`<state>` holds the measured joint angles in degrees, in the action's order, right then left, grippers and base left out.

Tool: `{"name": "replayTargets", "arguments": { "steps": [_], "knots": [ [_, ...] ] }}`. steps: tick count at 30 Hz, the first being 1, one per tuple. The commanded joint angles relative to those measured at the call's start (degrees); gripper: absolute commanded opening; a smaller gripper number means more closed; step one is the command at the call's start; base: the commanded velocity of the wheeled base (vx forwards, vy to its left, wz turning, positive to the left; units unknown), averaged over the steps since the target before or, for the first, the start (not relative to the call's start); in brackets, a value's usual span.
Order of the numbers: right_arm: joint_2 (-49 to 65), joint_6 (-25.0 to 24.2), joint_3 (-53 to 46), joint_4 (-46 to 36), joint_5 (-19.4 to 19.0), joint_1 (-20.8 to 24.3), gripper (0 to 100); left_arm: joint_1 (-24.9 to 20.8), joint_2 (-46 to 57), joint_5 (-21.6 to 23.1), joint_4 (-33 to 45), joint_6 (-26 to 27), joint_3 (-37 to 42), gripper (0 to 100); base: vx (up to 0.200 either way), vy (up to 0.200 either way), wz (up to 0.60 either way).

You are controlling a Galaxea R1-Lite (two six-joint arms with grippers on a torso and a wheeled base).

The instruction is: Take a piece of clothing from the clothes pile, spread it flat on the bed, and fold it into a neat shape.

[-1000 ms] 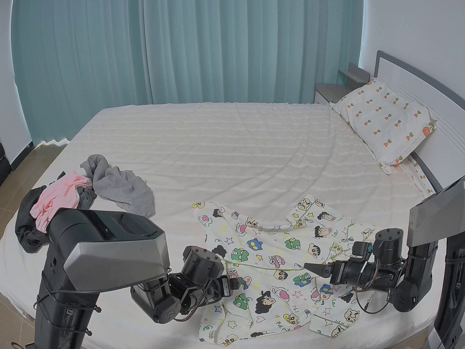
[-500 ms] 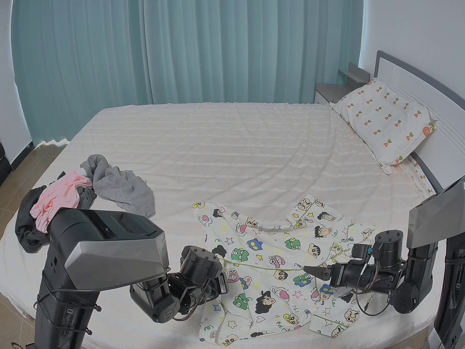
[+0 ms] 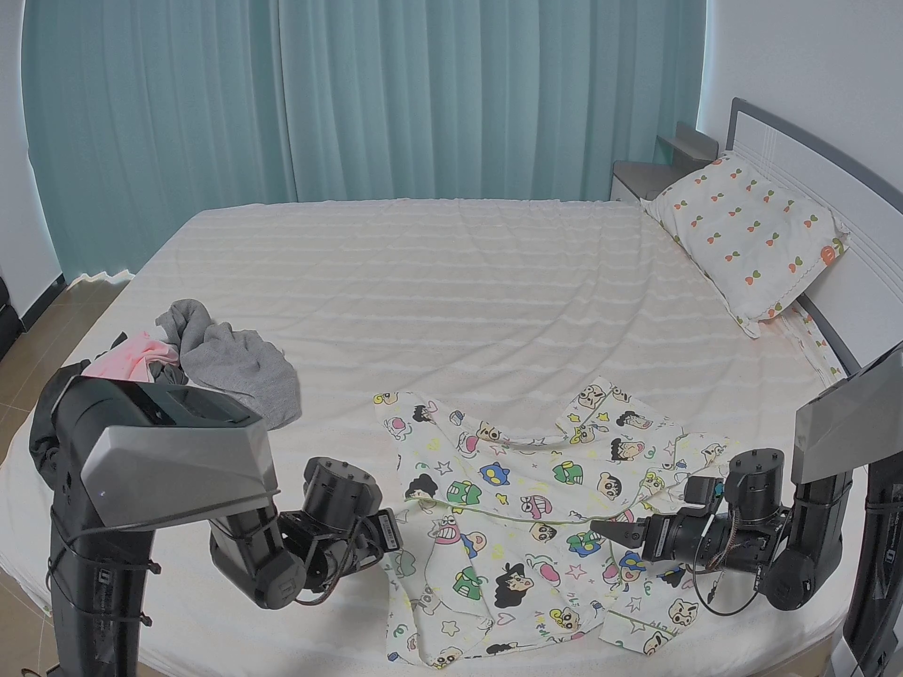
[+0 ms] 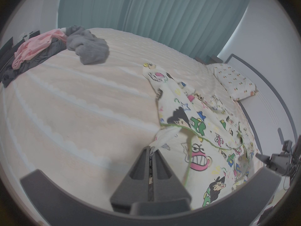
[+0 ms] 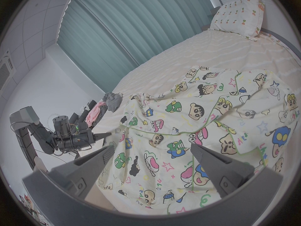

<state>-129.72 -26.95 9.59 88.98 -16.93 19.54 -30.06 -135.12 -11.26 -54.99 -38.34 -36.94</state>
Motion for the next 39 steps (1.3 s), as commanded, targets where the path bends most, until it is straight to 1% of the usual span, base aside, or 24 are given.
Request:
{"name": "replayTargets", "arguments": {
  "steps": [1, 2, 6, 9, 11, 16, 17, 25, 27, 30, 31, 32, 34, 35, 36, 37, 38, 39],
  "knots": [
    [0.26, -0.29, -0.37, 0.67, -0.03, 0.41, 100, 3.96, 3.2, 0.28, -2.05, 0.11, 5.3, 0, 0.0, 0.0, 0.0],
    [0.26, -0.29, -0.37, 0.67, -0.03, 0.41, 100, 4.66, 3.55, 0.45, -3.72, 0.11, 7.23, 0, 0.0, 0.0, 0.0],
    [0.17, -0.47, -0.37, 0.67, -0.03, 0.41, 100, 6.07, 3.2, 1.95, -7.94, 0.46, 10.22, 0, 0.0, 0.0, 0.0],
    [0.17, -0.47, -0.37, 0.67, -0.03, 0.5, 100, 7.39, 2.49, 2.56, -9.52, 1.78, 9.96, 0, 0.0, 0.0, 0.0],
    [0.17, -0.47, -0.45, 0.67, -0.03, 0.5, 100, 8.09, 1.18, 4.67, -11.19, 3.8, 8.9, 0, 0.0, 0.0, 0.0],
    [0.17, -0.47, -0.89, 0.67, -0.03, 0.5, 100, 8.09, -0.23, 5.46, -11.45, 4.06, 7.93, 0, 0.0, 0.0, 0.0],
    [0.17, -0.47, -0.98, 0.67, -0.03, 0.5, 100, 8.18, -0.58, 5.46, -11.45, 4.06, 8.02, 100, 0.0, 0.0, 0.0],
    [0.26, -0.47, -1.24, 0.67, -0.12, 0.5, 100, 11.34, 0.82, 5.46, -11.54, 4.15, 8.72, 100, 0.0, 0.0, 0.0],
    [0.26, -0.47, -1.51, 0.67, -0.12, 0.5, 100, 12.57, 4.25, 5.55, -11.45, 3.89, 9.6, 100, 0.0, 0.0, 0.0],
    [0.35, -0.38, -1.51, 0.67, -0.12, 0.5, 100, 12.13, 9.09, 5.99, -11.37, 3.45, 11.98, 100, 0.0, 0.0, 0.0],
    [0.26, -0.38, -1.42, 0.67, -0.12, 0.5, 100, 11.43, 11.02, 6.52, -11.28, 2.57, 12.77, 100, 0.0, 0.0, 0.0],
    [0.35, -0.38, -1.42, 0.67, -0.12, 0.5, 100, 8.79, 13.22, 7.48, -11.1, 0.63, 13.73, 100, 0.0, 0.0, 0.0],
    [0.26, -0.38, -1.42, 0.67, -0.12, 0.5, 100, 5.72, 14.89, 8.54, -10.93, -1.83, 14.17, 100, 0.0, 0.0, 0.0],
    [0.35, -0.38, -1.42, 0.67, -0.12, 0.59, 100, 2.82, 15.33, 9.24, -10.66, -3.67, 14.0, 100, 0.0, 0.0, 0.0],
    [0.35, -0.38, -1.51, 0.67, -0.12, 0.59, 100, 0.88, 15.24, 9.42, -10.49, -4.46, 13.56, 100, 0.0, 0.0, 0.0],
    [0.35, -0.38, -1.51, 0.67, -0.12, 0.59, 100, 0.53, 15.15, 9.42, -10.49, -4.64, 13.47, 100, 0.0, 0.0, 0.0],
    [0.43, -0.38, -1.6, 0.67, -0.12, 0.59, 100, -2.37, 13.3, 9.42, -10.14, -5.69, 11.45, 100, 0.0, 0.0, 0.0],
    [0.43, -0.38, -1.6, 0.67, -0.12, 0.59, 100, -3.16, 11.72, 9.42, -9.87, -5.96, 10.39, 100, 0.0, 0.0, 0.0]
  ]
}}
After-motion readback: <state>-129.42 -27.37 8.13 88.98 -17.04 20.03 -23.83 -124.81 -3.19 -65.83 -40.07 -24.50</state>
